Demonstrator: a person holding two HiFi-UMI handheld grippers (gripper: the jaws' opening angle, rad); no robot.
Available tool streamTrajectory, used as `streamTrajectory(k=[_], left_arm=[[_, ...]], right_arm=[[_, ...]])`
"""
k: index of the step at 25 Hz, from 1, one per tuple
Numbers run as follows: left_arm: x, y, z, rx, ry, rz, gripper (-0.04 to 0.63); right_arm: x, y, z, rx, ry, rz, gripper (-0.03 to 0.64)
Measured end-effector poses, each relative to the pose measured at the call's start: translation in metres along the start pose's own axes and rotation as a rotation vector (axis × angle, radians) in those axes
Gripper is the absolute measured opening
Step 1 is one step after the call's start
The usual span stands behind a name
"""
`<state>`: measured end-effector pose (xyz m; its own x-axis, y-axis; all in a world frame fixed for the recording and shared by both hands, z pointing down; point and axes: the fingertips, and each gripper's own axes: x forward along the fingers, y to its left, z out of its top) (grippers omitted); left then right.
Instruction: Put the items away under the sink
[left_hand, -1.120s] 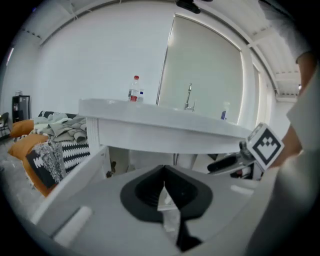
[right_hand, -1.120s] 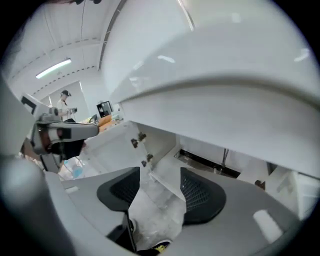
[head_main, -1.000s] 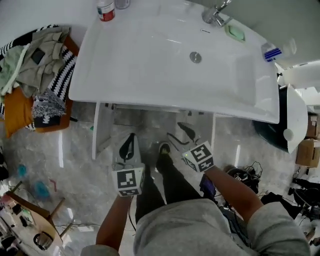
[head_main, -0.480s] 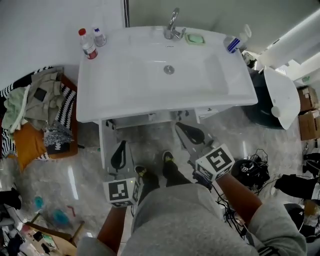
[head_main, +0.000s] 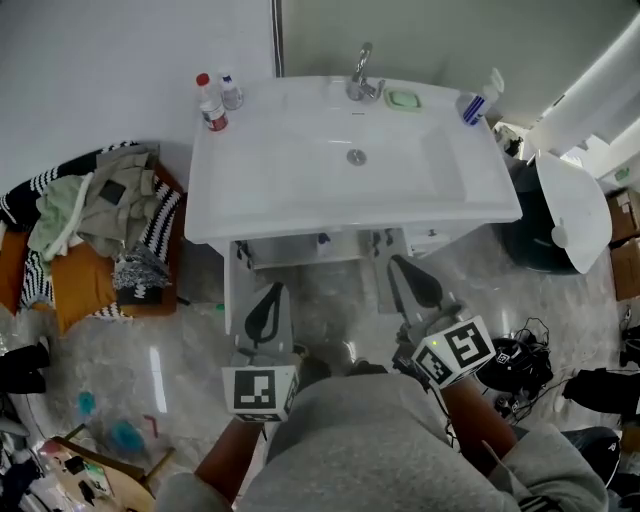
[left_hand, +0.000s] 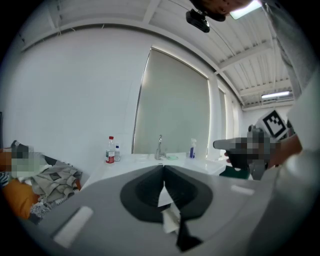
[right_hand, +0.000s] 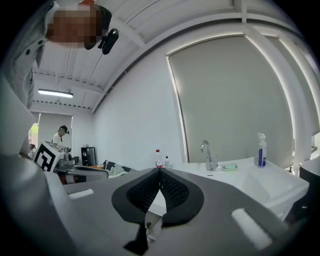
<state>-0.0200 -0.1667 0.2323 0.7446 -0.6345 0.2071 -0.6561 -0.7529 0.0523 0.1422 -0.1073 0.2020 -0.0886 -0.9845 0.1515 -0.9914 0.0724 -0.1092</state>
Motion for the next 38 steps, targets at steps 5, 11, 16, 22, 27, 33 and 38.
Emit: streamTrajectory(k=[5,11,16,22,27,33,38], left_arm=[[-0.019,-0.031,0.008,-0.025,-0.018,0.01,0.012],[-0.039,-0.107,0.004,-0.054,-0.018,0.005,0.012],[-0.059,-0.163,0.005,-0.022,-0.027,0.019,0.012],[-0.083,-0.203,0.005,-0.023,-0.042,0.039,0.012],[-0.089,-0.218,0.004,-0.018,-0.051,0.041,0.012],[-0.089,-0.232,0.004,0.024,-0.055,0.023,0.012],[-0.093,-0.224,0.007,0.006,-0.06,0.041,0.012]], right_arm=[[-0.026,-0.003,0.001,0.001,-0.029,-0.007,0.0],[-0.099,-0.031,0.002,-0.016,-0.02,-0.028,0.0],[-0.163,-0.066,0.002,-0.008,-0.043,-0.064,0.0],[-0.225,-0.09,-0.001,-0.04,-0.057,-0.095,0.0],[-0.245,-0.095,-0.006,-0.043,-0.068,-0.092,0.001],[-0.251,-0.095,-0.013,-0.044,-0.062,-0.084,0.002],[-0.249,-0.099,-0.012,-0.033,-0.065,-0.085,0.003]])
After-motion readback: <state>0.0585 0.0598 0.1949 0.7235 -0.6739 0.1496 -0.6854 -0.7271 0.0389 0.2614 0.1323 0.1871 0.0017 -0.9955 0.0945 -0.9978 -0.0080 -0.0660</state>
